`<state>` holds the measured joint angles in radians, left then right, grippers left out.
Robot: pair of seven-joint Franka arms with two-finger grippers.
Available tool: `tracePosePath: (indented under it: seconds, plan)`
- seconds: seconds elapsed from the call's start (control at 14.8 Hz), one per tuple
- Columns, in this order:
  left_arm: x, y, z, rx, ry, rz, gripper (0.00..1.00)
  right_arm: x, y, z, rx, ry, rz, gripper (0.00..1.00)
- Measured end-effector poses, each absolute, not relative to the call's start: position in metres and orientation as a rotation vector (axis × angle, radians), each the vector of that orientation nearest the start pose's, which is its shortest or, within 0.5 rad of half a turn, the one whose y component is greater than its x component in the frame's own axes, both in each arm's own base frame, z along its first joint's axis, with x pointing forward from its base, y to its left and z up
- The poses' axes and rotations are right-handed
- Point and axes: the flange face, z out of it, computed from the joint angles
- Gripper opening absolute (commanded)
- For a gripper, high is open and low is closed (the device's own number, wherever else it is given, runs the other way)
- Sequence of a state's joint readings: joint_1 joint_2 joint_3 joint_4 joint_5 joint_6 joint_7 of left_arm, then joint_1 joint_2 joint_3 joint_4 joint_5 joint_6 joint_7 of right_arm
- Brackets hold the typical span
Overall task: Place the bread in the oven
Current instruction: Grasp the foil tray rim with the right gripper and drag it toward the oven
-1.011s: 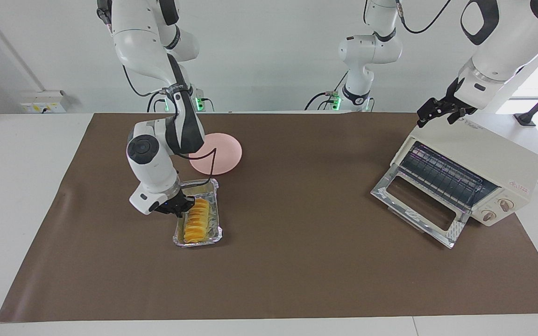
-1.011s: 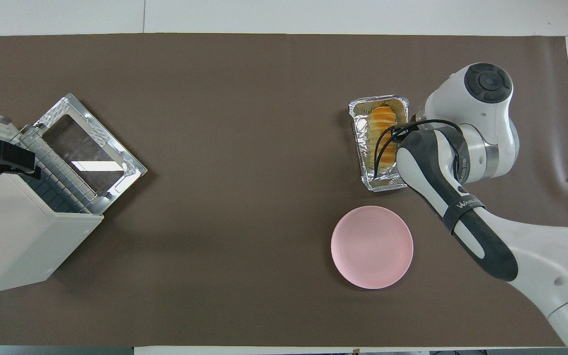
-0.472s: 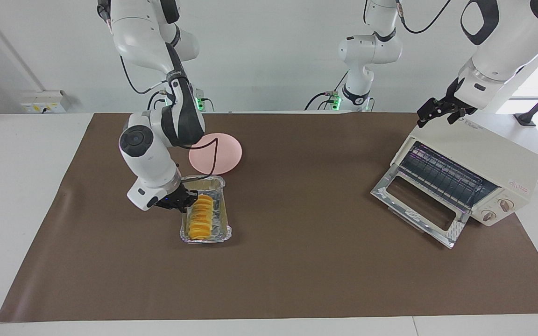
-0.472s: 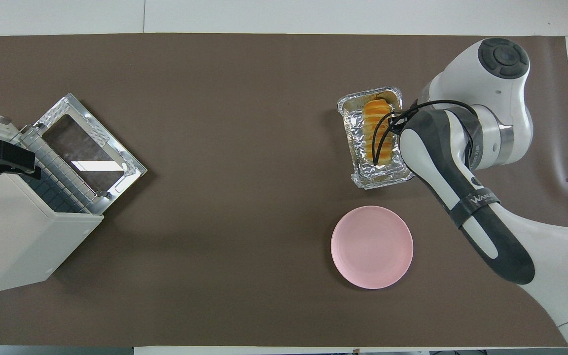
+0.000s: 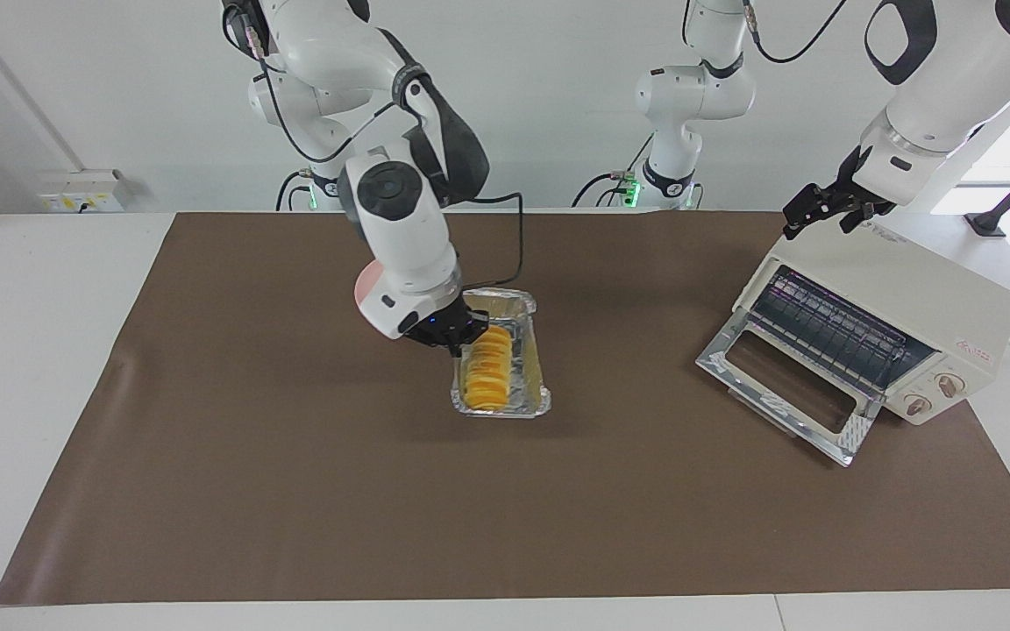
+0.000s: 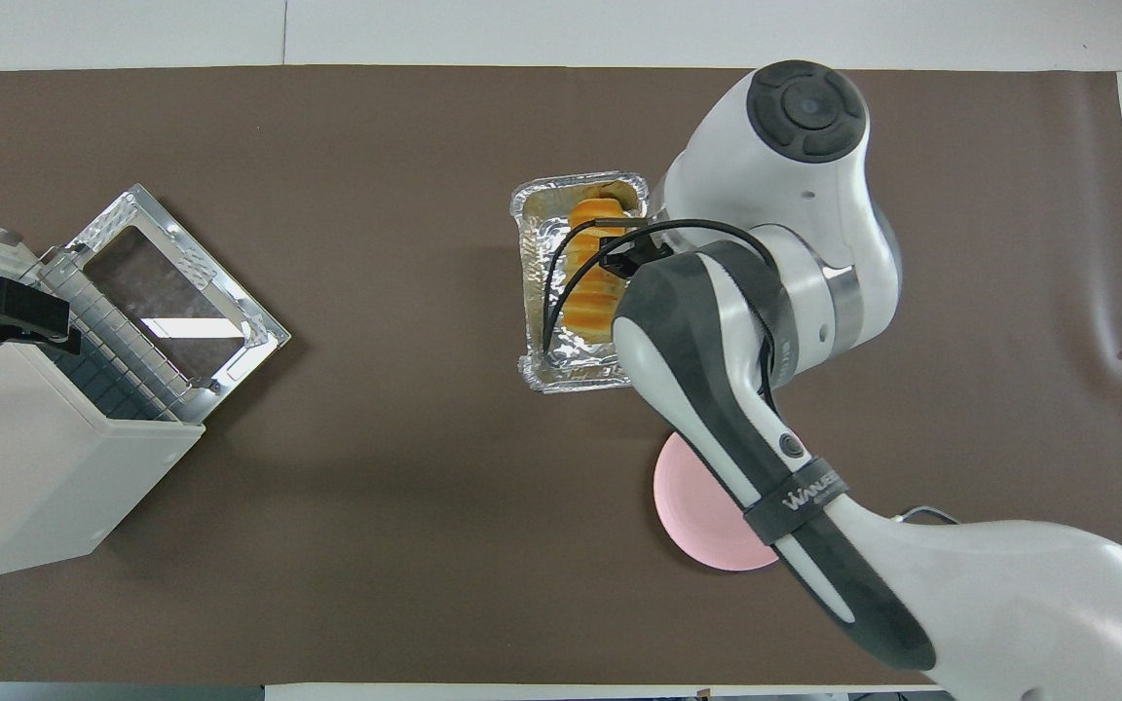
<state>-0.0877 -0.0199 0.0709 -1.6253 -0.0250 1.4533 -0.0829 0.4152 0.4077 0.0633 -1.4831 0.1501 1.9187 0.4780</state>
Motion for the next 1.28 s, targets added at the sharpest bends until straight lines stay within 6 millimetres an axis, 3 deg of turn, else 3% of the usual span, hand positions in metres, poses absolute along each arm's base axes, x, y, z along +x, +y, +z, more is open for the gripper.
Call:
tracePosePath:
  seconds: [0.2, 0.34, 0.47, 0.61, 0.88, 1.01, 1.08, 1.28]
  plan:
    - [0.533, -0.011, 0.601, -3.149, -0.102, 0.242, 1.0, 0.575, 0.384, 0.436, -2.948, 0.133, 0.073, 0.0]
    - [0.533, -0.011, 0.601, -3.149, -0.102, 0.242, 1.0, 0.555, 0.423, 0.416, -2.944, 0.122, 0.073, 0.0]
    - [0.533, -0.011, 0.601, -3.149, -0.102, 0.242, 1.0, 0.542, 0.445, 0.388, -2.95, 0.094, 0.081, 0.0]
    - [0.533, -0.011, 0.601, -3.149, -0.102, 0.242, 1.0, 0.539, 0.443, 0.365, -2.961, 0.1, 0.094, 0.0]
    - [0.533, -0.011, 0.601, -3.149, -0.102, 0.242, 1.0, 0.544, 0.42, 0.329, -2.965, 0.153, 0.068, 0.0]
    - [0.533, -0.011, 0.601, -3.149, -0.102, 0.242, 1.0, 0.544, 0.413, 0.32, -2.969, 0.163, 0.071, 0.0]
    - [0.533, -0.011, 0.601, -3.149, -0.102, 0.242, 1.0, 0.543, 0.413, 0.32, -2.969, 0.164, 0.071, 0.99]
    - [0.533, -0.011, 0.601, -3.149, -0.102, 0.242, 1.0, 0.541, 0.414, 0.326, -2.965, 0.158, 0.065, 1.0]
